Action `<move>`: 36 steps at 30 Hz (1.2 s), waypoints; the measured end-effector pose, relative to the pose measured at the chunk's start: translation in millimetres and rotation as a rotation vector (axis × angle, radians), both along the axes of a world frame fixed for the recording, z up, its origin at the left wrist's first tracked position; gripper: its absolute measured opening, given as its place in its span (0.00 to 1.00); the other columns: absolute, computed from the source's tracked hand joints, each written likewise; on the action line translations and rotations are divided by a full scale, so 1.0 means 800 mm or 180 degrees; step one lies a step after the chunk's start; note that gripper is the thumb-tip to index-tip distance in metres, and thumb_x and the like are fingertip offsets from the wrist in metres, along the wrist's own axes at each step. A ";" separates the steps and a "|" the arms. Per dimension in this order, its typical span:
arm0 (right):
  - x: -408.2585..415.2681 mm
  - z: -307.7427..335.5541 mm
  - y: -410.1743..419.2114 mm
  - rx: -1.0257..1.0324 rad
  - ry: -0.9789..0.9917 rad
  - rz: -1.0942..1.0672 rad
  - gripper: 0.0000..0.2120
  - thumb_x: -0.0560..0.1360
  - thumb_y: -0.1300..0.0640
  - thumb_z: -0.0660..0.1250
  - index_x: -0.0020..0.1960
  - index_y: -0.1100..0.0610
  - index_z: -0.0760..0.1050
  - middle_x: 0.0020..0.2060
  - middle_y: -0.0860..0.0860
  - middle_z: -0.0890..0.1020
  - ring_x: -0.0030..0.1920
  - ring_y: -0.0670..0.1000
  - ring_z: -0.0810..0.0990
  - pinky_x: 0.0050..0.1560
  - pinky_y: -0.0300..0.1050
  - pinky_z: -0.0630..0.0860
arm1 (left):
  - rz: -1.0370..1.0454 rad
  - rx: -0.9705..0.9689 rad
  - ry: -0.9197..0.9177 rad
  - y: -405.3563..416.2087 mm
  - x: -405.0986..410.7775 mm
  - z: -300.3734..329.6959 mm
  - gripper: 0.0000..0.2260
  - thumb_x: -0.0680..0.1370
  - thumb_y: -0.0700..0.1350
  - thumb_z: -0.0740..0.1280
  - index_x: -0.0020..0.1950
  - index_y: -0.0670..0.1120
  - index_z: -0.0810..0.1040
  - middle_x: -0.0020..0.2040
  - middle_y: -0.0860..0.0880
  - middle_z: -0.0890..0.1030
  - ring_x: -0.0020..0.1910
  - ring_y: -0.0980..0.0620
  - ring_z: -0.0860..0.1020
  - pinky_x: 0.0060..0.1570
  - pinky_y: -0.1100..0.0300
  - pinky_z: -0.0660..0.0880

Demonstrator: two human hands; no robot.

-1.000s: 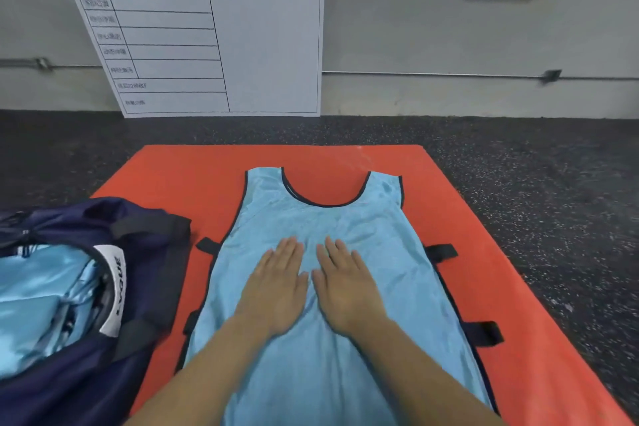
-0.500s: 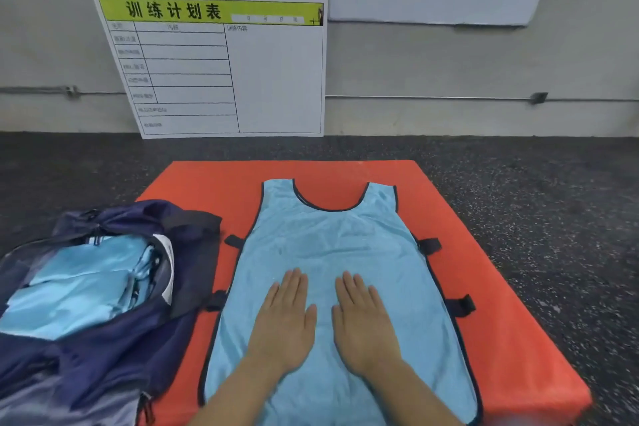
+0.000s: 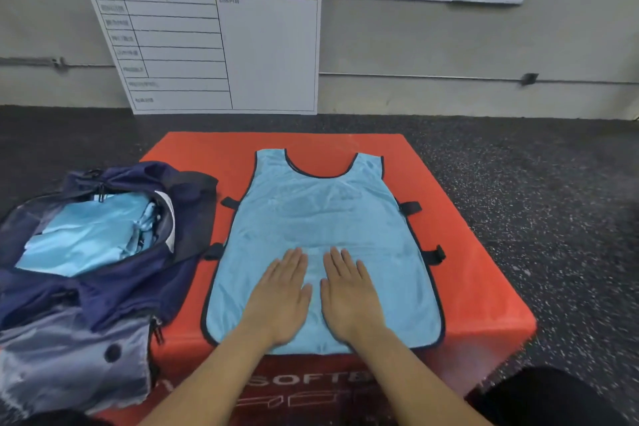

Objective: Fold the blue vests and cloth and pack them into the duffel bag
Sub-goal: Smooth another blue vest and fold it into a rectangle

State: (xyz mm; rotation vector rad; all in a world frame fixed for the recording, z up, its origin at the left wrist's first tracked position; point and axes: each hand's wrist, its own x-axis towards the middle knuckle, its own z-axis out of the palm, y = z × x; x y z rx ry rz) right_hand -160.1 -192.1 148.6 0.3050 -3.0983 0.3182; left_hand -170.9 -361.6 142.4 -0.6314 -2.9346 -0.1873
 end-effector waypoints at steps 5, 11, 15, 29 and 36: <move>0.013 0.005 0.090 0.0330 -0.0019 0.0055 0.38 0.77 0.40 0.28 0.84 0.53 0.44 0.82 0.46 0.43 0.82 0.48 0.39 0.81 0.51 0.39 | 0.0203 -0.0029 -0.0100 -0.069 0.013 0.002 0.44 0.75 0.68 0.25 0.81 0.43 0.49 0.81 0.51 0.45 0.79 0.54 0.41 0.74 0.64 0.30; 0.034 0.016 0.158 0.0439 -0.0060 0.0186 0.47 0.70 0.32 0.17 0.83 0.50 0.41 0.81 0.44 0.39 0.81 0.45 0.35 0.78 0.45 0.34 | 0.0146 -0.0035 -0.0366 -0.107 0.026 0.010 0.47 0.71 0.72 0.24 0.82 0.46 0.43 0.81 0.52 0.39 0.80 0.55 0.36 0.75 0.63 0.31; 0.048 0.019 0.173 0.0439 -0.0184 0.0315 0.46 0.70 0.32 0.18 0.83 0.50 0.37 0.81 0.45 0.37 0.80 0.44 0.32 0.79 0.45 0.34 | -0.0025 -0.0018 -0.0347 -0.124 0.049 0.010 0.42 0.75 0.72 0.29 0.82 0.48 0.43 0.82 0.52 0.41 0.80 0.56 0.37 0.78 0.60 0.38; 0.089 -0.003 0.193 0.0492 0.0224 0.0633 0.50 0.76 0.32 0.64 0.83 0.51 0.40 0.82 0.46 0.40 0.82 0.47 0.39 0.82 0.49 0.43 | -0.0437 -0.0191 0.0093 -0.155 0.100 0.002 0.47 0.76 0.75 0.57 0.83 0.46 0.50 0.83 0.48 0.50 0.82 0.49 0.51 0.78 0.54 0.50; 0.092 0.002 0.191 -0.0432 0.0351 0.0422 0.30 0.82 0.48 0.66 0.81 0.47 0.60 0.79 0.41 0.59 0.80 0.42 0.54 0.81 0.43 0.51 | -0.0203 0.0246 0.0353 -0.149 0.094 -0.010 0.31 0.82 0.64 0.50 0.80 0.47 0.65 0.80 0.49 0.63 0.78 0.51 0.63 0.77 0.60 0.52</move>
